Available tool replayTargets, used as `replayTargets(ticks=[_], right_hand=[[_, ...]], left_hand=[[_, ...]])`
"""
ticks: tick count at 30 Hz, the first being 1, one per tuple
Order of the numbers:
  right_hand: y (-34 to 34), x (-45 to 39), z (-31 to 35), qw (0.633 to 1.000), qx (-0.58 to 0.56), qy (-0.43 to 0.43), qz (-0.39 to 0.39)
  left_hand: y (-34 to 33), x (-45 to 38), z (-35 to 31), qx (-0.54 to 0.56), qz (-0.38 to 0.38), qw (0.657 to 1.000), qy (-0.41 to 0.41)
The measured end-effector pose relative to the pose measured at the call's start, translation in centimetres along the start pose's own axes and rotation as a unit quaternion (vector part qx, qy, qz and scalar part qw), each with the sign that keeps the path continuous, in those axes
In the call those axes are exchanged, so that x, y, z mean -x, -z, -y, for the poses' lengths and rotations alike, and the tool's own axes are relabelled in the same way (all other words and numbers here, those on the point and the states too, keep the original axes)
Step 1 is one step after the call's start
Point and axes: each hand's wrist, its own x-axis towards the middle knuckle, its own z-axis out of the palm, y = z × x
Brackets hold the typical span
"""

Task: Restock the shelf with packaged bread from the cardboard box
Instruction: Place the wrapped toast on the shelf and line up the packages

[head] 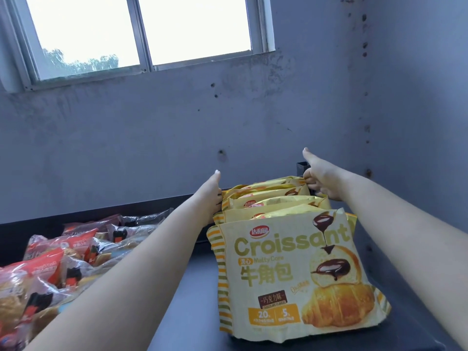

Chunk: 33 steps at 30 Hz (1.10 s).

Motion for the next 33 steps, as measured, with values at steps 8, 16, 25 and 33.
replayTargets(ticks=[8, 16, 25, 33], right_hand=[[1.0, 3.8, 2.6, 0.993, 0.075, 0.090, -0.015], [-9.5, 15.0, 9.9, 0.893, 0.258, 0.368, -0.017], [-32.3, 21.3, 13.4, 0.765, 0.418, 0.485, 0.067], [-50.9, 26.9, 14.3, 0.738, 0.362, 0.548, 0.154]], left_hand=[[2.1, 3.3, -1.3, -0.005, -0.018, 0.994, -0.106], [11.8, 15.8, -0.8, -0.222, -0.144, 0.870, -0.416], [29.8, 22.2, 9.9, -0.522, -0.370, 0.724, -0.257], [44.2, 28.6, 18.7, -0.582, -0.420, 0.688, -0.108]])
